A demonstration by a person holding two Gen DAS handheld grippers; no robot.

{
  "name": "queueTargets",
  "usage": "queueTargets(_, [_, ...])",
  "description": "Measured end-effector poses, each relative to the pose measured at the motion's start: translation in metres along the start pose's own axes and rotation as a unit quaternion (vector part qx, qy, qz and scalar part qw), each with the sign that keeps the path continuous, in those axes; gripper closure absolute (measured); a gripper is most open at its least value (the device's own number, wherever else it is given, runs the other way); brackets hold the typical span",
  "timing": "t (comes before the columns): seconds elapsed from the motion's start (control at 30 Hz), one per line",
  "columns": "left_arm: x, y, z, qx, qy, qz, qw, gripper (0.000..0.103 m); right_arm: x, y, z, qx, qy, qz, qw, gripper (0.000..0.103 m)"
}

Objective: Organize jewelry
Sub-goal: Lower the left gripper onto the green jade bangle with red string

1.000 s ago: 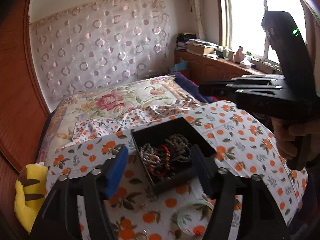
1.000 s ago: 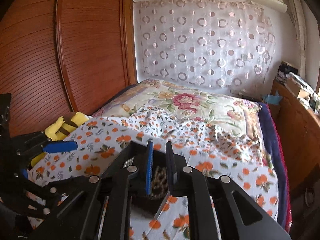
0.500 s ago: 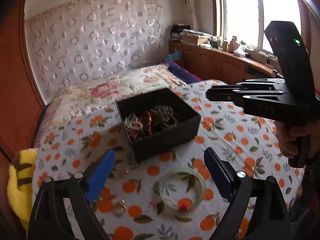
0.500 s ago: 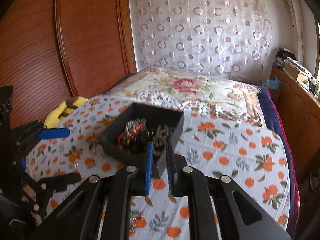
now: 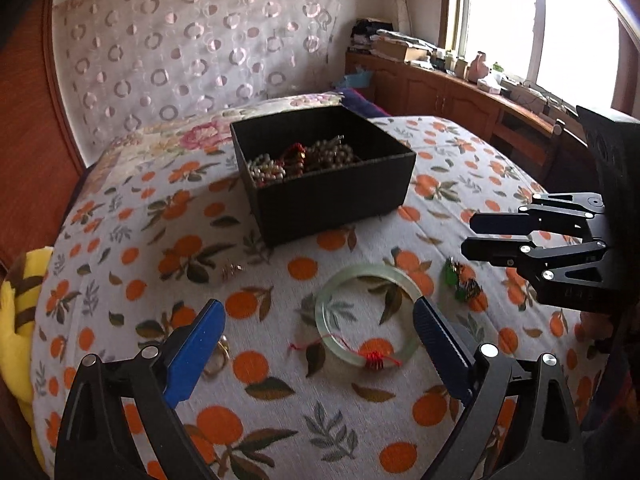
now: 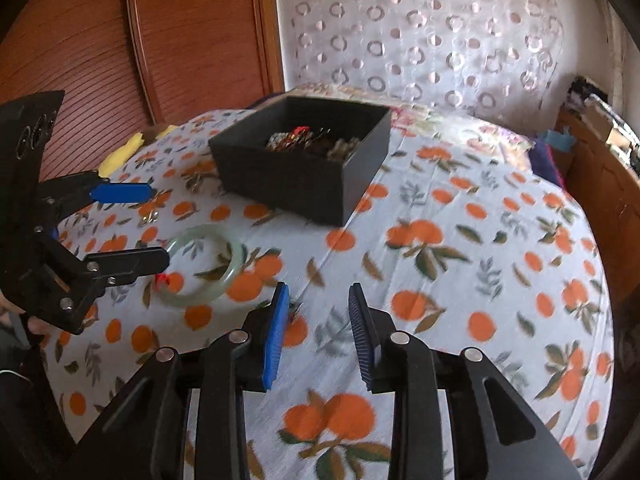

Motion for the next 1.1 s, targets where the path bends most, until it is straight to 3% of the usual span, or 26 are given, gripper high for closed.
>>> queueTargets(0.43, [0.014,-0.026,-0.002,0.005,-0.002,0.002,1.0,0.012,0.0,-0.01,0.042,0.045,0.028,0.025,0.998,0.071])
queueTargets(0.77, [0.046,-0.043,0.038,0.055,0.024,-0.018,0.998,0.012,-0.002,-0.01,0.044,0.084,-0.015,0.021,0.996,0.083])
queueTargets(0.87, [0.051,-0.047,0.049,0.066,0.034,-0.02,0.997,0.012,-0.002,-0.01,0.043,0.084,-0.017,0.021,0.996,0.083])
queueTargets(1.1, [0.05,-0.044,0.047,0.071,0.025,-0.024,0.9969,0.012,0.004,-0.009,0.035,0.074,-0.011,0.011,0.997,0.096])
Point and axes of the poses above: each gripper's, at about its wrist camera, not at the fingertips, and x roughly against the way its jaws point, z to its left, y to its top, the point moved 10 cm from there along -x, roughly the way its jaws point, and after that the axes turned 13 degrees about -y, right-handed, at the moved point
